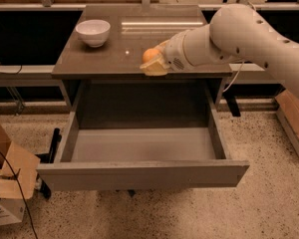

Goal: Pick orange from top drawer and place on counter

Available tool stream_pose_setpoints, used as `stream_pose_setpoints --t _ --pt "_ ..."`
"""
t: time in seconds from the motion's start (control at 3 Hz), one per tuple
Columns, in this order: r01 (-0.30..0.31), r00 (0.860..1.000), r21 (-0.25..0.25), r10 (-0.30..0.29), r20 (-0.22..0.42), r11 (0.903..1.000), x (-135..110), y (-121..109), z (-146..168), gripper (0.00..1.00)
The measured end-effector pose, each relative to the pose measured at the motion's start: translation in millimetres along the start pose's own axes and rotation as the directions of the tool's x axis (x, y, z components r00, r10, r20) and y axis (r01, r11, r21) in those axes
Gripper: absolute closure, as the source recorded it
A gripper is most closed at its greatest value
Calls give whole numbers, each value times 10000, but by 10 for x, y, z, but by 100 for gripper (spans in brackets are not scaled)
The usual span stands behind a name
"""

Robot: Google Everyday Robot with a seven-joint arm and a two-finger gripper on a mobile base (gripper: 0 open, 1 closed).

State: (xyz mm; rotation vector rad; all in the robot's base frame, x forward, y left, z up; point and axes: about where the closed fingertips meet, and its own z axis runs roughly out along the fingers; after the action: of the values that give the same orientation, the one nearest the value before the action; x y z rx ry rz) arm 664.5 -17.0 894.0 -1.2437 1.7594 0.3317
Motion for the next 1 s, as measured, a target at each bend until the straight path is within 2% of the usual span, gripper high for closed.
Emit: stream_pose_setpoints --t 0.33,0.67,1.0 --pt "-510 9987 1158 515 -12 9920 120 -528 -72 100" --pt "-1151 9927 2029 1198 -110 9724 350 -1036 -79 83" --pt "-1830 9825 2594 1857 143 9483 587 -1546 -20 53"
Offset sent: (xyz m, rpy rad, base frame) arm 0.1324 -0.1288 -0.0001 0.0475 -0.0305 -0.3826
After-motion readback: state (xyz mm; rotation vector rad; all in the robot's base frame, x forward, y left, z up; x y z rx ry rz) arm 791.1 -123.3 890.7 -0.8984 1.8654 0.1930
